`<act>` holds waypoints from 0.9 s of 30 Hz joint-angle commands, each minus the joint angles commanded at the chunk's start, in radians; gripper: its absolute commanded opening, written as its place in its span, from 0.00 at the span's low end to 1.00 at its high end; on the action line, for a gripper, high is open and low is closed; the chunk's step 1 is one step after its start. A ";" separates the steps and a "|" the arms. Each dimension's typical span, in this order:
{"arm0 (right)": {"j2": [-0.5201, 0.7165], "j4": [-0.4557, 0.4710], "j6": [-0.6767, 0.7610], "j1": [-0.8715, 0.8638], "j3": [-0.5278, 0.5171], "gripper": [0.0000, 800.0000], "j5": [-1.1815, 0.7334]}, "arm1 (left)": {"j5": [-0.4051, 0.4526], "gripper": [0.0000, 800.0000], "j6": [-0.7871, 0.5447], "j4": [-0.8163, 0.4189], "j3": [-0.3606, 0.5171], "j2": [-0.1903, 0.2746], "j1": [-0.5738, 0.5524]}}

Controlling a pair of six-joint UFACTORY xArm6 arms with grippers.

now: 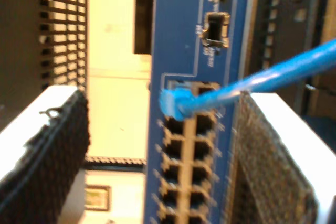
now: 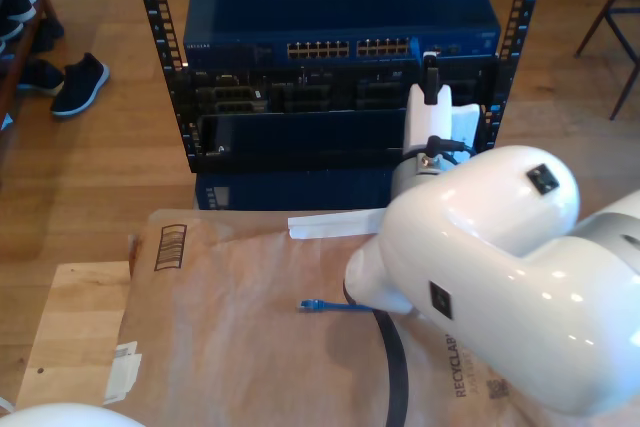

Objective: Grab the cable and plug it in

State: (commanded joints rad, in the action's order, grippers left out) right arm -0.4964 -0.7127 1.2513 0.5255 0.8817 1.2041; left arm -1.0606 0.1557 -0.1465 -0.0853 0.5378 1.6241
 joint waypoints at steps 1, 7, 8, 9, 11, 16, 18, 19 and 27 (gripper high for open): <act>0.034 0.000 0.000 0.000 -0.034 0.58 -0.043 | 0.000 1.00 0.000 0.000 0.000 0.000 0.000; 0.192 0.133 -0.006 -0.021 -0.140 0.64 -0.242 | 0.000 1.00 0.000 0.000 0.000 0.000 0.000; 0.219 0.163 -0.008 -0.041 -0.150 0.65 -0.281 | 0.000 1.00 0.002 0.000 0.000 0.000 -0.002; 0.249 0.195 -0.014 -0.071 -0.164 0.67 -0.325 | 0.000 1.00 0.000 0.000 0.000 0.000 0.000; 0.311 0.272 -0.029 -0.126 -0.178 0.71 -0.436 | 0.000 1.00 0.002 0.000 0.000 0.000 0.000; 0.457 0.471 -0.074 -0.261 -0.221 0.73 -0.698 | 0.000 1.00 0.000 0.000 0.000 0.000 0.000; 0.525 0.542 -0.107 -0.316 -0.261 0.77 -0.819 | 0.000 1.00 0.000 0.000 0.000 0.000 0.000; 0.562 0.578 -0.126 -0.347 -0.272 0.81 -0.887 | 0.000 1.00 0.002 0.000 0.000 0.000 0.000; 0.812 0.796 -0.140 -0.594 -0.319 0.99 -1.522 | 0.000 1.00 0.000 0.000 0.000 0.000 0.000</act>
State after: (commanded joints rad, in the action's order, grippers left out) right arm 0.3153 0.0836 1.1116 -0.0683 0.5625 -0.3180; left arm -1.0606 0.1557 -0.1465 -0.0853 0.5378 1.6241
